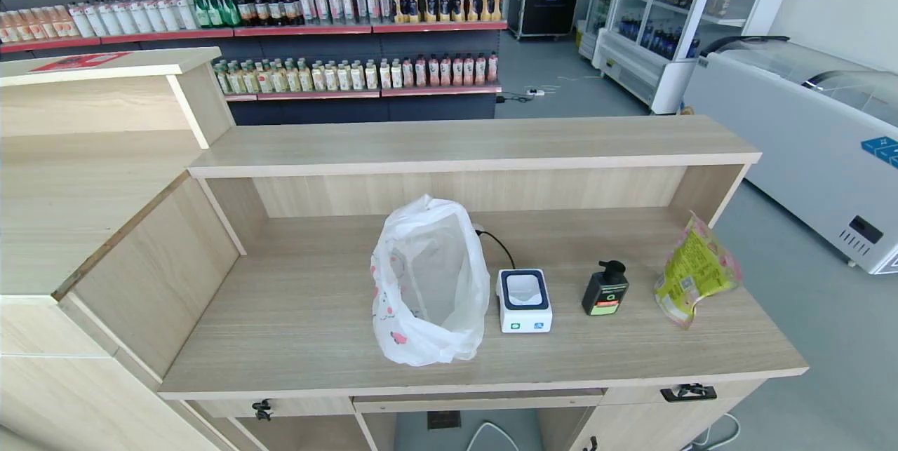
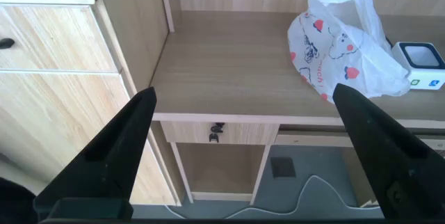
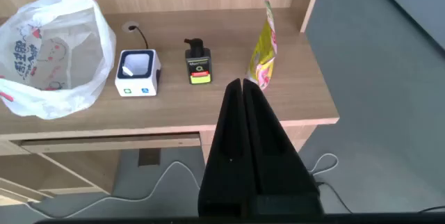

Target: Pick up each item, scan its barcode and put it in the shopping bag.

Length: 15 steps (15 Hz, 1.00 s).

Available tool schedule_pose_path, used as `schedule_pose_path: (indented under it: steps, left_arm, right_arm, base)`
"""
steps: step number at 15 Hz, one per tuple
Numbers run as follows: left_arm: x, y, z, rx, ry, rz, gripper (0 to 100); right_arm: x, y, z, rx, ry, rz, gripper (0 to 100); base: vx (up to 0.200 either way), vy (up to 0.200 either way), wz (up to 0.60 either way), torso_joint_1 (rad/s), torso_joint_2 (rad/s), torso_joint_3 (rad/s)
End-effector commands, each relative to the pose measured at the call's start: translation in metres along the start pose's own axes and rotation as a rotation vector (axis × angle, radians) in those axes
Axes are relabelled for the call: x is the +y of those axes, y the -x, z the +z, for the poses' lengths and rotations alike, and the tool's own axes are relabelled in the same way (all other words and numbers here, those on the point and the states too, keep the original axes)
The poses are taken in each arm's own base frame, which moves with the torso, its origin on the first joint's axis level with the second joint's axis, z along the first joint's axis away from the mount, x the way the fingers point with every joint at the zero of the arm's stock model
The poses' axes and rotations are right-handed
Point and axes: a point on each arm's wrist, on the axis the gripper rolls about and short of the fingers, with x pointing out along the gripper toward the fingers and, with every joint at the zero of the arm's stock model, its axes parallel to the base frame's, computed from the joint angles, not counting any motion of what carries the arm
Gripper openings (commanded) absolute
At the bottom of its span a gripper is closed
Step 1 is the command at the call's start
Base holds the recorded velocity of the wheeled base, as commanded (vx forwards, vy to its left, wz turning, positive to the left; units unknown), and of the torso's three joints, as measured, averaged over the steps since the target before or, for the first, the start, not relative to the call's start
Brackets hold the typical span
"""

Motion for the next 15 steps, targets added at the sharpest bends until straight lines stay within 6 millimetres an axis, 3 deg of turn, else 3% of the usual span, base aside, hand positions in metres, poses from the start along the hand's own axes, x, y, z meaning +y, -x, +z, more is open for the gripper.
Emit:
schedule_pose_path:
  steps: [1,2,3,7,9,10,12,15]
  left_arm:
    - [0.000,0.000,0.000,0.000,0.000,0.001,100]
    - [0.000,0.000,0.000,0.000,0.000,-0.001,100]
    - [0.000,0.000,0.000,0.000,0.000,0.001,100]
    - [0.000,0.000,0.000,0.000,0.000,0.001,100]
    - [0.000,0.000,0.000,0.000,0.000,0.001,100]
    - [0.000,0.000,0.000,0.000,0.000,0.001,100]
    - [0.000,0.000,0.000,0.000,0.000,0.001,100]
    - [0.000,0.000,0.000,0.000,0.000,0.001,100]
  right_arm:
    - [-0.002,-0.096,0.069,0.116,0.043,0.075,0]
    - [-0.002,-0.112,0.067,0.123,0.051,0.076,0]
    - [-0.001,-0.124,0.064,0.143,0.053,0.079,100]
    - [-0.004,-0.177,0.042,0.232,0.037,0.120,100]
    - [-0.008,-0.223,0.011,0.265,0.074,0.152,100]
    - [-0.009,-0.230,0.006,0.261,0.086,0.152,100]
    - [-0.015,-0.255,-0.033,0.292,0.124,0.148,100]
    - [-0.025,-0.263,-0.067,0.360,0.126,0.150,100]
  base:
    - [0.000,0.000,0.00,0.000,0.00,0.000]
    - [0.000,0.000,0.00,0.000,0.00,0.000]
    - [0.000,0.000,0.00,0.000,0.00,0.000]
    - [0.000,0.000,0.00,0.000,0.00,0.000]
    - [0.000,0.000,0.00,0.000,0.00,0.000]
    - [0.000,0.000,0.00,0.000,0.00,0.000]
    - [0.000,0.000,0.00,0.000,0.00,0.000]
    - [0.000,0.000,0.00,0.000,0.00,0.000]
